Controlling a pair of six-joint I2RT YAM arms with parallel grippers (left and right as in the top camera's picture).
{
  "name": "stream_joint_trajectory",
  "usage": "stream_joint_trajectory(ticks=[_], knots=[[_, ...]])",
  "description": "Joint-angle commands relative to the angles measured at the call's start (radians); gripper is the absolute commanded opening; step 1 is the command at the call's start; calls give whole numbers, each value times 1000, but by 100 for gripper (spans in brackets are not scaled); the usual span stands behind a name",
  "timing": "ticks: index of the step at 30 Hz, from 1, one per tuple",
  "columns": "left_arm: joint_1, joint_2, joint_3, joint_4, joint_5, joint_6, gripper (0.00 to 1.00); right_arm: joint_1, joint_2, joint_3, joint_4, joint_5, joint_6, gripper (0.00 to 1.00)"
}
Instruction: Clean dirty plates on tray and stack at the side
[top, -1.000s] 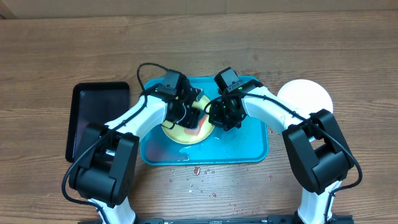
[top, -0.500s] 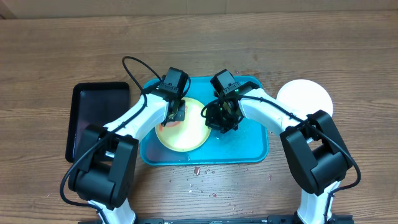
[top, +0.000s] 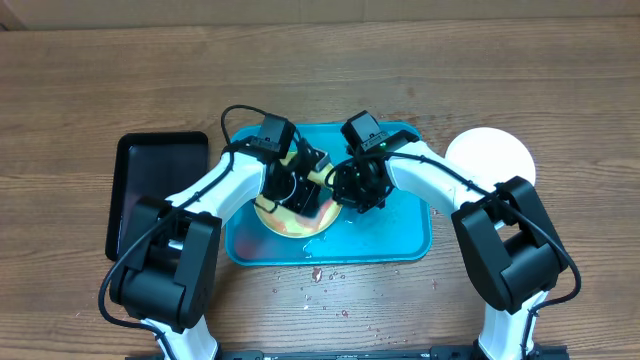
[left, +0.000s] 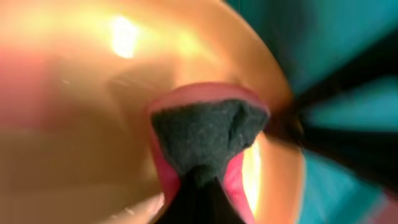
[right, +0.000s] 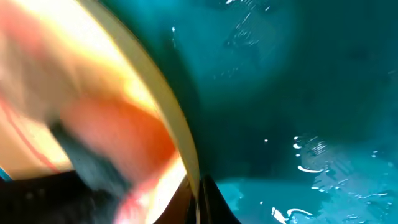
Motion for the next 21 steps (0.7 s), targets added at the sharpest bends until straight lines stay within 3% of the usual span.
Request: stream_joint_trajectory(ticks=[1, 5, 10, 13, 16, 21], knots=[[25, 16, 2, 143, -291, -197, 4, -2, 2, -4, 0, -4, 3, 4], [45, 15, 21, 223, -523, -331, 4, -2, 2, -4, 0, -4, -1, 4], [45, 15, 112, 37, -660, -378, 4, -2, 2, -4, 0, -4, -4, 4], [45, 15, 175, -150, -628, -381, 4, -2, 2, -4, 1, -5, -3, 4], [42, 15, 227, -385, -460, -377, 4, -2, 2, -4, 1, -5, -3, 4], [37, 15, 264, -564, -378, -349, 4, -2, 2, -4, 0, -11, -4, 4]])
